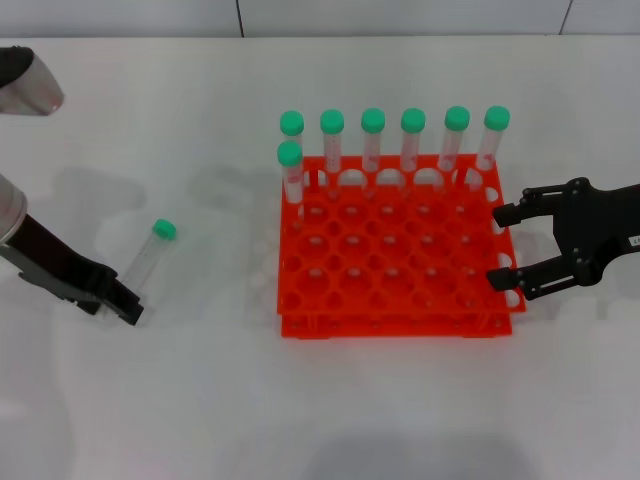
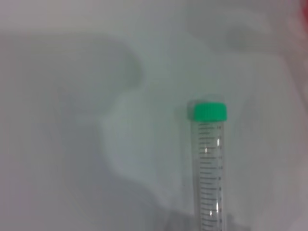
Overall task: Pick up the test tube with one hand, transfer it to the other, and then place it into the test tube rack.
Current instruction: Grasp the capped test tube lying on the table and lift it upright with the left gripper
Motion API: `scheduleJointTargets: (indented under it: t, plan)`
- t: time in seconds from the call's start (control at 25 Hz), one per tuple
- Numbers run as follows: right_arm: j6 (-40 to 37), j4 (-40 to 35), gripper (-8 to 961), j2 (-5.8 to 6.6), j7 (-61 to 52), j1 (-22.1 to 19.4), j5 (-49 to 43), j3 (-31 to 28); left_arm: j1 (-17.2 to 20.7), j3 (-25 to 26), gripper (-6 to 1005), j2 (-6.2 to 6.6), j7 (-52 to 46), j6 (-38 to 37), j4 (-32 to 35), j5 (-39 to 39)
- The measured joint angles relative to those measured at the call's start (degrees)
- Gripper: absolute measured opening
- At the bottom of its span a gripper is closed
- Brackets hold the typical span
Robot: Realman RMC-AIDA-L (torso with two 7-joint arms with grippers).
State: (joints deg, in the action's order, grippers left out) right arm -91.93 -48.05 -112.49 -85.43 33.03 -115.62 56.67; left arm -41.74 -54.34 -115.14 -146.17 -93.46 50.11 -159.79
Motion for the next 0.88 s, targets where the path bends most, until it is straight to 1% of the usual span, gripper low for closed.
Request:
scheduleJointTargets:
  t: [0.12, 0.36, 0.52, 0.88]
  plan:
    - [0.00, -0.01, 855, 0.02, 0.00, 0.02, -0.13, 0.02, -0.08, -0.50, 654, -0.28, -0.64, 0.07, -0.03, -0.69]
    - [0.00, -0.03, 855, 0.14, 0.05, 0.02, -0.21, 0.10, -0.27, -0.50, 429, -0.49, -1.40, 0.81, -0.02, -0.96]
    - [0.00, -0.03, 855, 0.18, 0.07, 0.00, -0.22, 0.10, -0.28, -0.50, 418, -0.73, -1.42, 1.10, -0.02, -1.02]
    - [0.00, -0.03, 856, 0.18, 0.09, -0.07, -0.22, -0.05, -0.27, -0.50, 399, -0.85, -1.12, 1.72, -0.01, -1.05]
